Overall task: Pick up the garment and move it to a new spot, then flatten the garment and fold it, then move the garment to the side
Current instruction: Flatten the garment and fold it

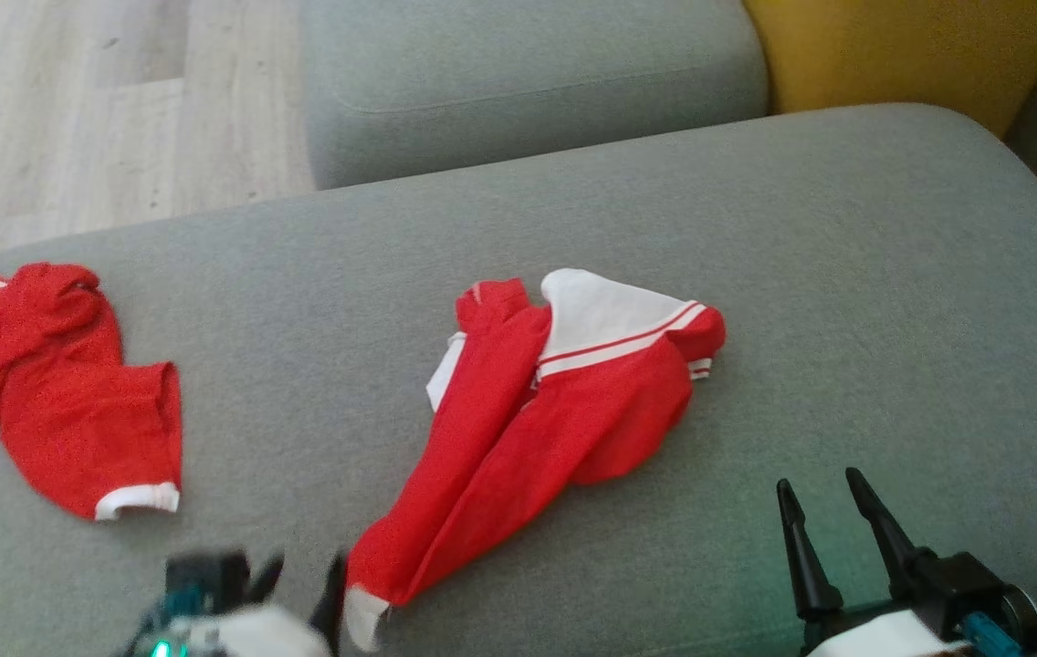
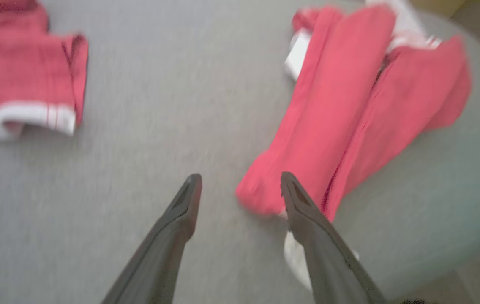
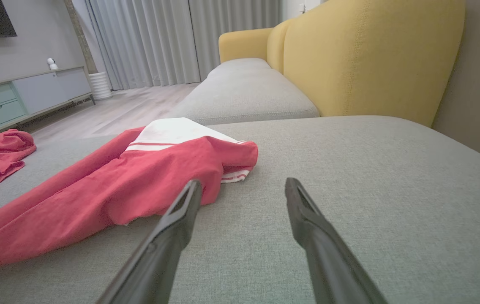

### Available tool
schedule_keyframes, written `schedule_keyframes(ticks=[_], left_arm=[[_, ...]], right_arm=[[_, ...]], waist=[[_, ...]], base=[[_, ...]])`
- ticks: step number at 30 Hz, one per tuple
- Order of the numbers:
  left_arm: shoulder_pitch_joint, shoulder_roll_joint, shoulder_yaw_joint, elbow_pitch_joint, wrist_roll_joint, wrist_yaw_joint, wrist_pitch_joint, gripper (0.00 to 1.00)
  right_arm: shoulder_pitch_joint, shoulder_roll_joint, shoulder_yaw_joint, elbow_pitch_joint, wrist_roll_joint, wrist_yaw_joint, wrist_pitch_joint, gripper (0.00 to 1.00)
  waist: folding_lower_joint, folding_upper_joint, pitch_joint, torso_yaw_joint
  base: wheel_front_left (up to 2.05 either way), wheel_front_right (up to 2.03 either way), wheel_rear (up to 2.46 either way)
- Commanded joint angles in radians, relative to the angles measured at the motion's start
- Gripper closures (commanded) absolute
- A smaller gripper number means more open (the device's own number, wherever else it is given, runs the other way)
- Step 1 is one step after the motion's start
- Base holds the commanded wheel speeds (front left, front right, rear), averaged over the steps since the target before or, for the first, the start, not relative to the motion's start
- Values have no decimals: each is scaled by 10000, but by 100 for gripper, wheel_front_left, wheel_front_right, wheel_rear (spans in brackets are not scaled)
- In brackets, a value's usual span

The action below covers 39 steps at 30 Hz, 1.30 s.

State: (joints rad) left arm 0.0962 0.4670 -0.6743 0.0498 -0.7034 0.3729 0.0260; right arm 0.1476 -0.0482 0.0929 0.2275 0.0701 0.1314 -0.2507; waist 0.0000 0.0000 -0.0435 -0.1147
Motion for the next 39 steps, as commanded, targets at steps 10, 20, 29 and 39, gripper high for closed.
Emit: schedule_keyframes(ticks=[10, 20, 29, 39], left_arm=[[-3600, -1640, 37, -852, 590, -185, -340, 0], [-6674, -3388, 297, 3466, -230, -1465, -231, 0], [-8026, -3648, 398, 6511, -299, -2021, -472, 0], [-8665, -4039, 38, 8087, -424, -2714, -939, 56]], right_arm=[[-978, -71, 651, -528, 37, -7, -111, 0], [-1579, -57, 916, -473, 193, -7, -111, 0], [-1762, -90, 881, -389, 236, -7, -111, 0], [-1808, -99, 1020, -307, 207, -7, -111, 0]], waist=[[0, 0, 729, -1080], [0, 0, 1758, -2171], [0, 0, 1913, -2676], [0, 0, 1796, -2858]], base=[[0, 0, 0], [0, 0, 0], [0, 0, 0], [0, 0, 0]])
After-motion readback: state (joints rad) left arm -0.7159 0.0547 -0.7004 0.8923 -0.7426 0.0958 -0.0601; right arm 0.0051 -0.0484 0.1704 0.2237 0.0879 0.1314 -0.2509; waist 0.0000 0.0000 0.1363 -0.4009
